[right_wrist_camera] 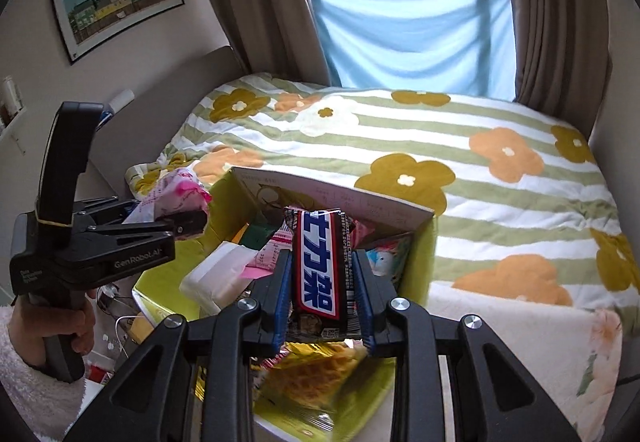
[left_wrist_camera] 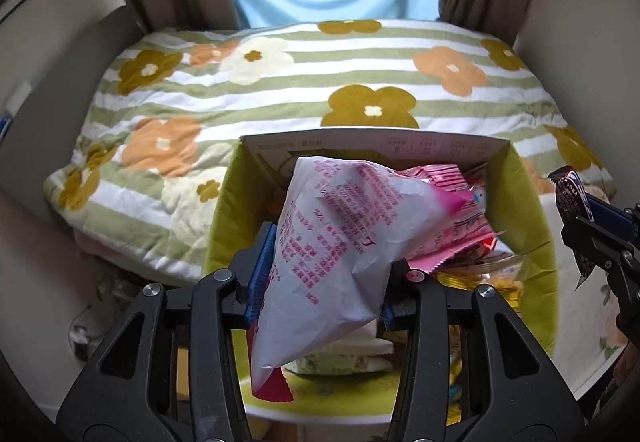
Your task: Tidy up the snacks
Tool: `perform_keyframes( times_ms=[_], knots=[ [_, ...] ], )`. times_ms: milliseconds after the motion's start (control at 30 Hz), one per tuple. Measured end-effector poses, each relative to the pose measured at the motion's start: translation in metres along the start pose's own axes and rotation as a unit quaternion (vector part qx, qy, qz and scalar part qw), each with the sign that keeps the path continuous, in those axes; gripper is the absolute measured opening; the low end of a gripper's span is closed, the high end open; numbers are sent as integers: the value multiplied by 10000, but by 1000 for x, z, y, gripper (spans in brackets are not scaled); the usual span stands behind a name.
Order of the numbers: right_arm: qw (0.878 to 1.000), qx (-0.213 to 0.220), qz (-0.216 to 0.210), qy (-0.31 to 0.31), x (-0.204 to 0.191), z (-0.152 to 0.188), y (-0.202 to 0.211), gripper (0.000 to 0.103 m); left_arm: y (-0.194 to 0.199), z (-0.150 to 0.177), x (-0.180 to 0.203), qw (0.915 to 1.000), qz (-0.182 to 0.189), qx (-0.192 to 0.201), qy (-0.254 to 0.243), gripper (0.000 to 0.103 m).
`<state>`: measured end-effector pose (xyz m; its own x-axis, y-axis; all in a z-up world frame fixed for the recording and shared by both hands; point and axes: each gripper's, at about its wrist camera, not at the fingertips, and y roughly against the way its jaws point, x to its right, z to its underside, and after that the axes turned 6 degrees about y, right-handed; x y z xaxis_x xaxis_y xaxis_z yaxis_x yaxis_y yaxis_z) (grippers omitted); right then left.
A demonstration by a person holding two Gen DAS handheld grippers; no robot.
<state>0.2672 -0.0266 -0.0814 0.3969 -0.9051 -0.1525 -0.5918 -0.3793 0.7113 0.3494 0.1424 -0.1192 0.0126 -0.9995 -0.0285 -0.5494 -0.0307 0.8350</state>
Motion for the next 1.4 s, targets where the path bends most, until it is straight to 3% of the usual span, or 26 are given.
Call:
perform_keyframes(
  times_ms=[67,100,133,300,700,767,800,833,900,1167,1400],
  knots=[
    [9999,-83,86,-99,-3,1,-7,27,-8,-4,-2,9999,89,-43,-108,54],
    [9997,-126,152,-165,-4,1,-11,27,-10,-5,-3,9998,159,-59,-122,86],
    [9995,-159,186,-210,-4,1,-13,27,-12,-5,-4,9997,221,-57,-123,102],
    [9983,-334,346,-331,-5,3,-20,26,-12,9,-11,9985,544,-35,-67,103],
    [9984,-480,136,-258,-6,0,-32,27,-2,31,-18,9982,570,-131,159,103],
    [9987,-401,78,-315,-5,-1,-33,47,3,30,-18,9982,559,-135,182,103],
    [9988,-348,153,-307,-5,-2,-32,83,6,31,-18,9982,558,-131,186,103],
    [9990,-272,220,-271,-6,-3,-30,103,7,32,-17,9982,555,-142,185,103],
    [9993,-99,249,-251,-5,-3,-23,103,9,35,-17,9983,530,-174,173,103],
    [9968,-237,364,-673,10,7,-19,103,16,41,-16,9979,577,-188,206,103],
    [9967,-102,465,-663,5,7,-5,103,34,39,-17,9980,606,0,151,103]
  ],
)
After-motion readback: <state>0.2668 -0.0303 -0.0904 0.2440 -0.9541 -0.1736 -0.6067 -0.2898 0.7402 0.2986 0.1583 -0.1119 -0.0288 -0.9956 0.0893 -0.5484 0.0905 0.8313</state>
